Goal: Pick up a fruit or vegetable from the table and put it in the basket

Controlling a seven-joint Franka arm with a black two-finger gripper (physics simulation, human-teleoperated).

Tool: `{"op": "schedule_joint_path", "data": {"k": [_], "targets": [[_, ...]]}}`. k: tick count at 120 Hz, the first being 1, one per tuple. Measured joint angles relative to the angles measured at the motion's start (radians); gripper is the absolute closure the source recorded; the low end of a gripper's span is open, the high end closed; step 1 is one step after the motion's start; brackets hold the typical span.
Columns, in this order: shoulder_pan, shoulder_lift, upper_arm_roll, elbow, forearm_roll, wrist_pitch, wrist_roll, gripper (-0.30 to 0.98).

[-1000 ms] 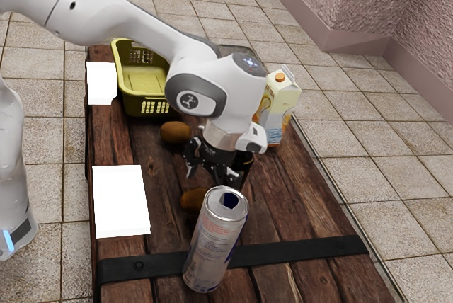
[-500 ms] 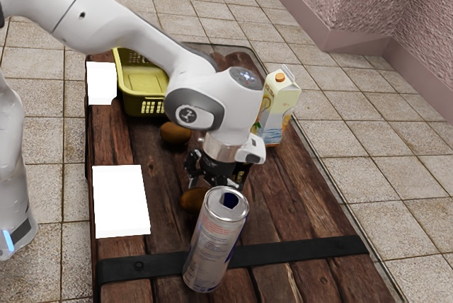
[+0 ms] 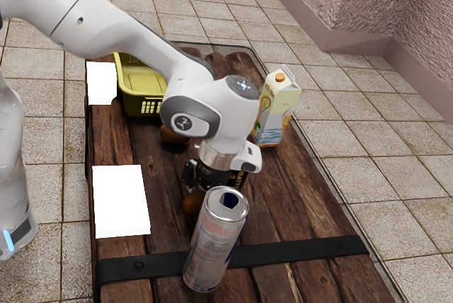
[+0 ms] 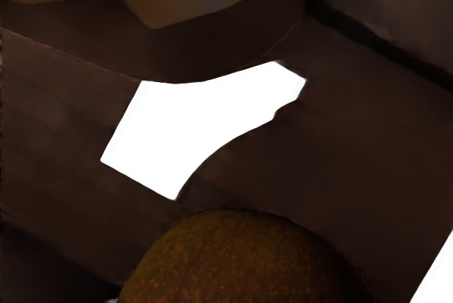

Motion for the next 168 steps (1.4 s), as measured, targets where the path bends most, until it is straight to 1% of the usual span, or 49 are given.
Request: {"op": "schedule_joint_path", "data": {"k": [23, 47, 51, 54, 78, 105, 122, 132, 168], "targets": [[0.0, -0.018, -0.011, 0.038, 0.026, -0.026, -0.005, 0.42], [0.001, -0.039, -0.011, 0.173, 0.058, -0.121, -0.011, 0.47], [0.0, -0.039, -0.011, 0.195, 0.062, -0.139, -0.012, 0.45], [0.0, -0.039, -0.011, 0.213, 0.066, -0.154, -0.013, 0.47], [0.0, -0.045, -0.015, 0.379, 0.103, -0.287, -0.019, 0.45], [0.001, -0.055, -0.018, 0.636, 0.174, -0.504, -0.037, 0.46], [0.0, -0.057, -0.016, 0.677, 0.195, -0.605, -0.051, 0.47], [0.0, -0.059, 0.041, 0.676, 0.201, -0.639, -0.056, 0.46], [0.001, -0.071, 0.422, 0.65, 0.207, -0.704, -0.061, 0.48]]}}
